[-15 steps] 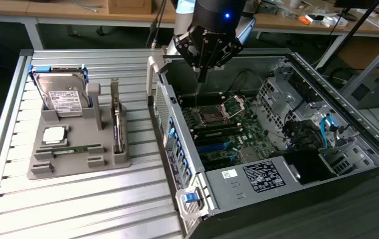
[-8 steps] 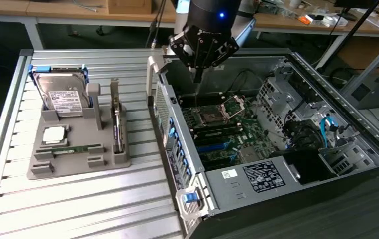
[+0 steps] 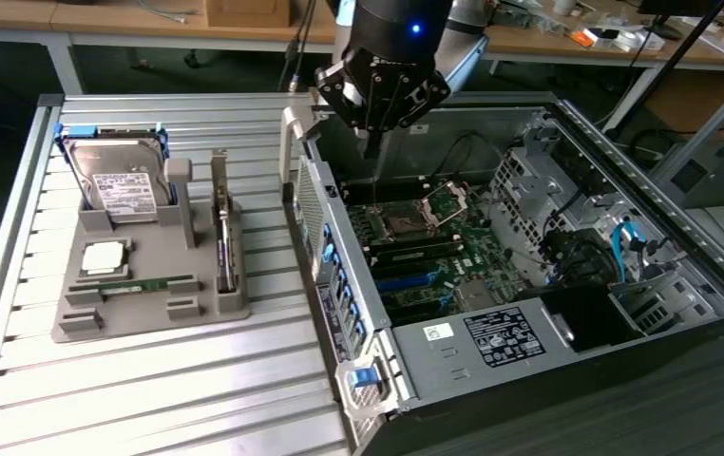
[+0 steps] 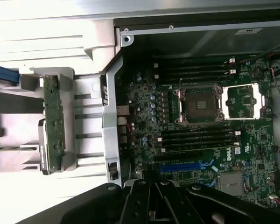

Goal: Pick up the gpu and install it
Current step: 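Reach for the gpu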

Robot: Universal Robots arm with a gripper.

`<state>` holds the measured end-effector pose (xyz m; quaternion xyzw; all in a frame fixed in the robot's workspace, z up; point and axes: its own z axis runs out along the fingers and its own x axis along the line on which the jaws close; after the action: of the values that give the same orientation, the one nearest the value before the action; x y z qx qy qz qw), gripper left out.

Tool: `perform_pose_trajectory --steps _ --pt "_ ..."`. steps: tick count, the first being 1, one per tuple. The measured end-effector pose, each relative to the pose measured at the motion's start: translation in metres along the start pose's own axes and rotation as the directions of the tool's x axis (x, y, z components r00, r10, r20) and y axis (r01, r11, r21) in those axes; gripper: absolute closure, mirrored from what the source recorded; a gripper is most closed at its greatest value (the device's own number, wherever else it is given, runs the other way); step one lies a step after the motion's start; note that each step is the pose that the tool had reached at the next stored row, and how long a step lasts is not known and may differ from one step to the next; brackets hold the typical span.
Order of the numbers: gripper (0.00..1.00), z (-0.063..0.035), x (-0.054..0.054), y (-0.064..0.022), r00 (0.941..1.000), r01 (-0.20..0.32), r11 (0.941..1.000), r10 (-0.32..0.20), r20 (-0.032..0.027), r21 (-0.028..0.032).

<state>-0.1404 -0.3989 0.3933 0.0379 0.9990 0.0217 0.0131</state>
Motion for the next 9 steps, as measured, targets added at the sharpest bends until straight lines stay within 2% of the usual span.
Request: perform_pose_trajectory --steps 9 --pt "0.89 -0.0002 0.0058 -0.0005 1.0000 0.000 1.0000 0.000 0.0000 0.0000"
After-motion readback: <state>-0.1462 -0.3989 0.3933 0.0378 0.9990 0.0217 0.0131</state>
